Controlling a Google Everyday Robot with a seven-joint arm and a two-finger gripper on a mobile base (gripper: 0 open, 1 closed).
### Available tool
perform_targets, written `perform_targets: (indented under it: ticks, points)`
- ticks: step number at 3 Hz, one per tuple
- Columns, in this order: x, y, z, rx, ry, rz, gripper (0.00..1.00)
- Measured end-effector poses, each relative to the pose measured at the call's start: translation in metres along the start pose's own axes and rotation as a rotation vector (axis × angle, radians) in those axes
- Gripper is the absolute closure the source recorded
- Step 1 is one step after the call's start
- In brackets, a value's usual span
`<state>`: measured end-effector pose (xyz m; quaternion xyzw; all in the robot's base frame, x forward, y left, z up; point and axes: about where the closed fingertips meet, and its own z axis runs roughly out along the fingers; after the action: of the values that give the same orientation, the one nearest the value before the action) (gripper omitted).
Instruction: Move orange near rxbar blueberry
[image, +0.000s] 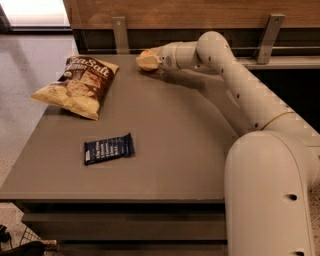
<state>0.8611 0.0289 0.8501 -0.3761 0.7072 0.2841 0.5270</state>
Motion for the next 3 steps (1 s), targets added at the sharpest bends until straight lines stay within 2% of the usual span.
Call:
perform_targets:
  ticks: [1,2,3]
  points:
    - [0.001,0.002,0.003,-0.004,0.001,0.001,1.00]
    - [-0.002,0.003,0.005,-0.007,0.007,-0.003,1.00]
    - [-0.014,0.000,-0.005,0.017,0.031,-0.034,1.00]
